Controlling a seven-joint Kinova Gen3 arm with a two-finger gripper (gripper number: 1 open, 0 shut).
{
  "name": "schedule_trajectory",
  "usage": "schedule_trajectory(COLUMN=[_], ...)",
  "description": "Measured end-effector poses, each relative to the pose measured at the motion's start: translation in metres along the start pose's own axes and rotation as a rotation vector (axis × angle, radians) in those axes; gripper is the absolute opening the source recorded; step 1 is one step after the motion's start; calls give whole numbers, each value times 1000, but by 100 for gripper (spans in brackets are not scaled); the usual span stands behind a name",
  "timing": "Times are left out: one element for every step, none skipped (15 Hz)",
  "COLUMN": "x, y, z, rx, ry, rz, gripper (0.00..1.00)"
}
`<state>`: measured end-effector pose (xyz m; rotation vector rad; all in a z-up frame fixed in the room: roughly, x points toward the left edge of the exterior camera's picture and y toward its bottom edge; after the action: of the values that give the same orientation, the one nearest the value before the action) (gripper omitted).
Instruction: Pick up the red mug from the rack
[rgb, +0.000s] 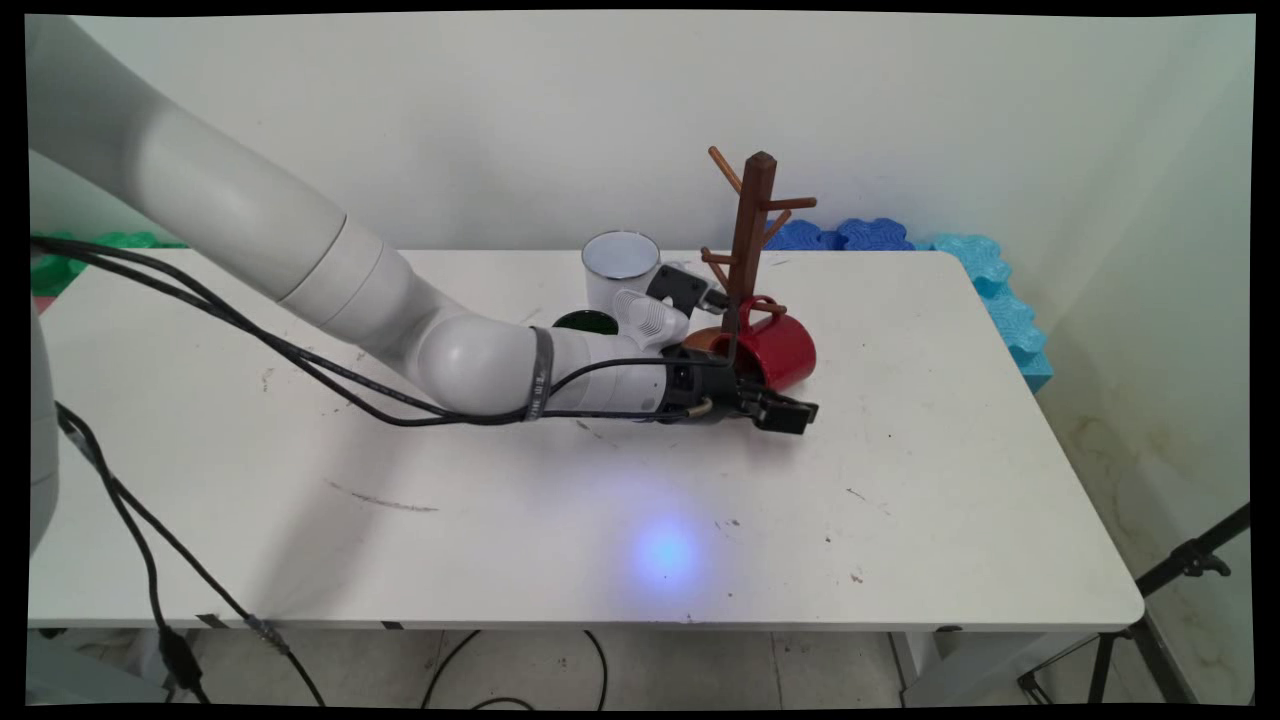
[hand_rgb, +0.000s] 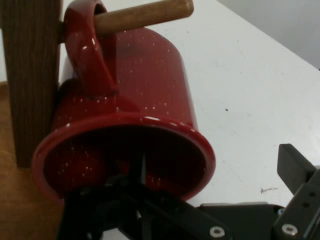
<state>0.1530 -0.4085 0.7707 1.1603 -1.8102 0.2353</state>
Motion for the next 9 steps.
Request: schedule_trajectory(x=[-1,-1,-2,-2,-2,-1,-1,0,0], y=[0,0,0,0,0,1,1,1,1], z=[-1,-1,-2,-2,-2,-2,-2,-1,-1], rx=[0,-2,-4,-6,-9,-12,-15,-18,-20], ry=[3,6,9,13,17,21,23,28,30], rz=[-1,-2,-2,-2,-2,-1,-1,1,2], gripper=[100,100,100,100,100,100,100,100,0])
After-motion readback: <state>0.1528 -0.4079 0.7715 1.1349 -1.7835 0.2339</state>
